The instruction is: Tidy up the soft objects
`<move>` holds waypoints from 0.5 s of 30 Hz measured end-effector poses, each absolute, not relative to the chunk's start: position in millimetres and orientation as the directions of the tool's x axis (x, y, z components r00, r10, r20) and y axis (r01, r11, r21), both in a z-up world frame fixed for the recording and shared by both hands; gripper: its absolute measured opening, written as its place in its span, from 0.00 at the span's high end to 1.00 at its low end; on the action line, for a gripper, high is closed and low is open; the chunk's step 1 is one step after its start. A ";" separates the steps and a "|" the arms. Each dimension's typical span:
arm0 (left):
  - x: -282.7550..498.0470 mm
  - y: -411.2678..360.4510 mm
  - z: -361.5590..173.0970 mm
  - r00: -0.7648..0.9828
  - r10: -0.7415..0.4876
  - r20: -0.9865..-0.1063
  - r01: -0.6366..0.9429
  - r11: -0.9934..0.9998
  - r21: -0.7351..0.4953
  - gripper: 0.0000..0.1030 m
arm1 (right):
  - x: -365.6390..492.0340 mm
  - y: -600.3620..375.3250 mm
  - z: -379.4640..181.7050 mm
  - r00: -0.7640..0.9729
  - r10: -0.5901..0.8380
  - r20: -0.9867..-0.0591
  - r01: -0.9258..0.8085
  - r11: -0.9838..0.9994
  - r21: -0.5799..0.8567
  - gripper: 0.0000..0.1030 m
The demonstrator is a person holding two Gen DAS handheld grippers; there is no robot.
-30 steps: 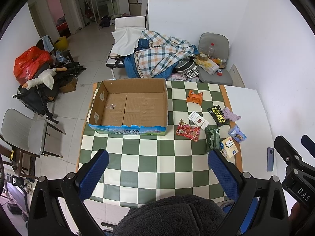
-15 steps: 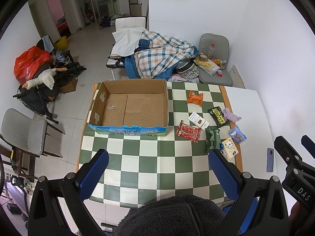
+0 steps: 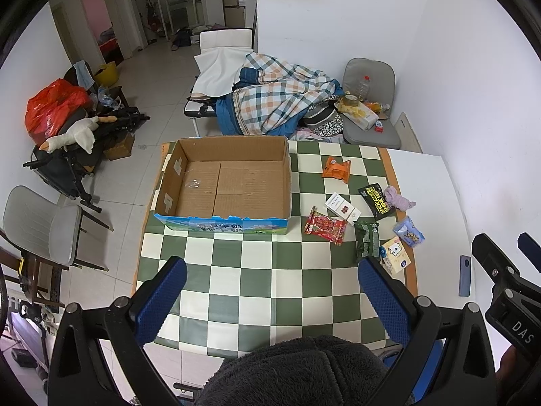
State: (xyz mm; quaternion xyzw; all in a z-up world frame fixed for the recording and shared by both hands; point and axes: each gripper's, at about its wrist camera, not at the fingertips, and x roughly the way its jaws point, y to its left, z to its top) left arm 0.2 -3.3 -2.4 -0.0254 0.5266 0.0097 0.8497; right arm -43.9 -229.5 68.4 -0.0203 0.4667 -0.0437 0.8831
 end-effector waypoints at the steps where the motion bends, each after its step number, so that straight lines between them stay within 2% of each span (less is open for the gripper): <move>1: 0.5 -4.3 -2.9 0.446 -0.011 -0.895 -0.043 0.999 -0.033 0.00 | -43.9 -229.5 68.1 0.560 -0.095 -0.823 0.058 0.995 -0.075 0.00; 15: 0.3 -3.7 -2.6 0.445 -0.010 -0.895 -0.043 0.999 -0.033 0.00 | -44.0 -230.5 67.9 0.558 -0.094 -0.824 0.059 0.996 -0.074 0.00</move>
